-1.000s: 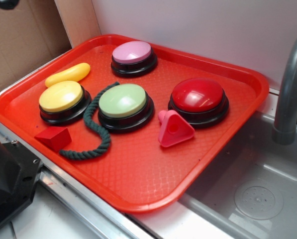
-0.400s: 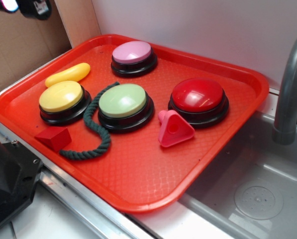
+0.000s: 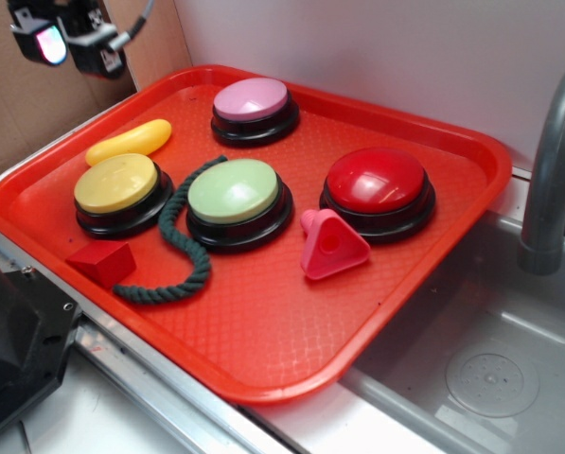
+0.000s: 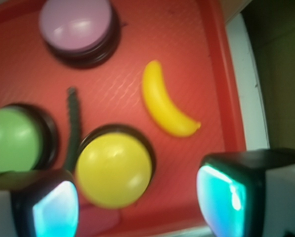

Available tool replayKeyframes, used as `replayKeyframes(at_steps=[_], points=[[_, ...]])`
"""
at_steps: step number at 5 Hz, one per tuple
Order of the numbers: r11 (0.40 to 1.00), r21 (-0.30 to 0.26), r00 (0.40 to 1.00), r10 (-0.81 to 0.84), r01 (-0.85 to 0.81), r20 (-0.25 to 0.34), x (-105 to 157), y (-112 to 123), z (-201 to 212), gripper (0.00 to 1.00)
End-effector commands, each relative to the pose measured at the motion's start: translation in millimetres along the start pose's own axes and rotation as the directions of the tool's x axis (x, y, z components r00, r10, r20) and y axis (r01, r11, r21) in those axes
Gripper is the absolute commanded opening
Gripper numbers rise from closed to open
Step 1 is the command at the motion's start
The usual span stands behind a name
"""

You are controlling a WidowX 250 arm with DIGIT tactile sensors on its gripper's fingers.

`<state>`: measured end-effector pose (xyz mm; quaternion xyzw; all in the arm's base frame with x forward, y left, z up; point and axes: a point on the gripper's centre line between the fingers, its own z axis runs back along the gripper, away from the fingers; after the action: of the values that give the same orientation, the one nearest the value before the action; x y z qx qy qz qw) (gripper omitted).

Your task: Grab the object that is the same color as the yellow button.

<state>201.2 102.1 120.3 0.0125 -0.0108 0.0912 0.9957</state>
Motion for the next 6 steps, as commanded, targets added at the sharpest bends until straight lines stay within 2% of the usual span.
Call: replayKeyframes(at_steps=[1,3,4,5,6], points=[[1.0,0.014,1.0,-0.016,0.016,0.015,24,23,-43,1.0],[0.999,0.006,0.998,-0.036,0.036,-0.045,30,29,-87,1.0],[0.999,-0.002,0.999,-0.034,0.034,-0.039,30,25,-94,1.0],[1.0,0.002,0.999,0.021,-0.021,-0.031,29,22,-98,0.09],[0.999,0.007,0.999,0.042,-0.042,-0.033,30,23,-98,0.0]])
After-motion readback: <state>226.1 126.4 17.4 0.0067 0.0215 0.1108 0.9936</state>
